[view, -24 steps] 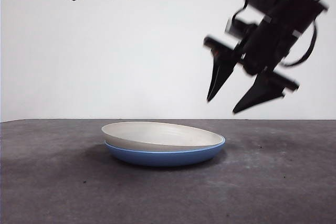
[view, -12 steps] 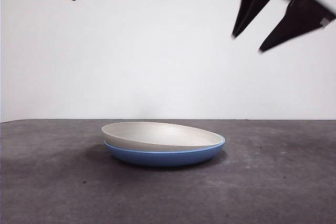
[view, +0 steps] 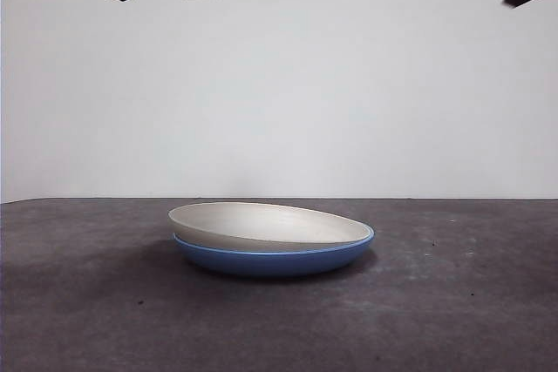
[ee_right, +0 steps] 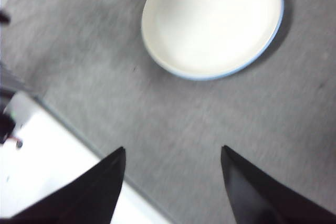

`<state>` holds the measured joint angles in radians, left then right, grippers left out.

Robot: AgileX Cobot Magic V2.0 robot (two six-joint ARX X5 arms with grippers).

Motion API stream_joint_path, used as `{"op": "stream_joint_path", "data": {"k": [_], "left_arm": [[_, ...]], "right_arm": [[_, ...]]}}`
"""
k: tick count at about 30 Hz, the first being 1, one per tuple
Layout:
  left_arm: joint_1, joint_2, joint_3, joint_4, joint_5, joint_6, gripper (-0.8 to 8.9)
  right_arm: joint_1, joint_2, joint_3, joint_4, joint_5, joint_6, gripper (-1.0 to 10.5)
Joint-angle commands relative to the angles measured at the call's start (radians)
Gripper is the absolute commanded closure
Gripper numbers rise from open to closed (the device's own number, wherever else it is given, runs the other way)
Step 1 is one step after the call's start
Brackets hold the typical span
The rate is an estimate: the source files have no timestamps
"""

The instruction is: Pick up the white plate, put it on the blue plate, put it on desk

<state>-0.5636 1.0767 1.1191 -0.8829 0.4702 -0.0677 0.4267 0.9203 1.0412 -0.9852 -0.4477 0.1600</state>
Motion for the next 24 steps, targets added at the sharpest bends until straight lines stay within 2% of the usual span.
{"op": "stream_joint_path", "data": {"k": [1,17,19,22,24], "left_arm": [[-0.007,0.005,0.01,0.008,0.002,0.012,5.34],[-0.007,0.005,0.01,0.008,0.002,0.011,5.39],[-0.007,0.005,0.01,0.008,0.002,0.011,6.05],[-0.007,0.005,0.01,0.008,0.002,0.011,7.89],[-0.007,0.005,0.01,0.008,0.002,0.011,8.05]], "right_arm": [[0.015,-0.023,0.019,-0.032,-0.005,-0.023,6.6],[0.019,-0.06,0.019,-0.041,-0.003,-0.023,6.6],[0.019,-0.06,0.019,-0.042,-0.004,-0.023,7.2],[0.019,-0.06,0.019,-0.042,-0.005,-0.035,9.2],[0.019,-0.06,0.019,-0.042,-0.005,-0.043,9.4]]}}
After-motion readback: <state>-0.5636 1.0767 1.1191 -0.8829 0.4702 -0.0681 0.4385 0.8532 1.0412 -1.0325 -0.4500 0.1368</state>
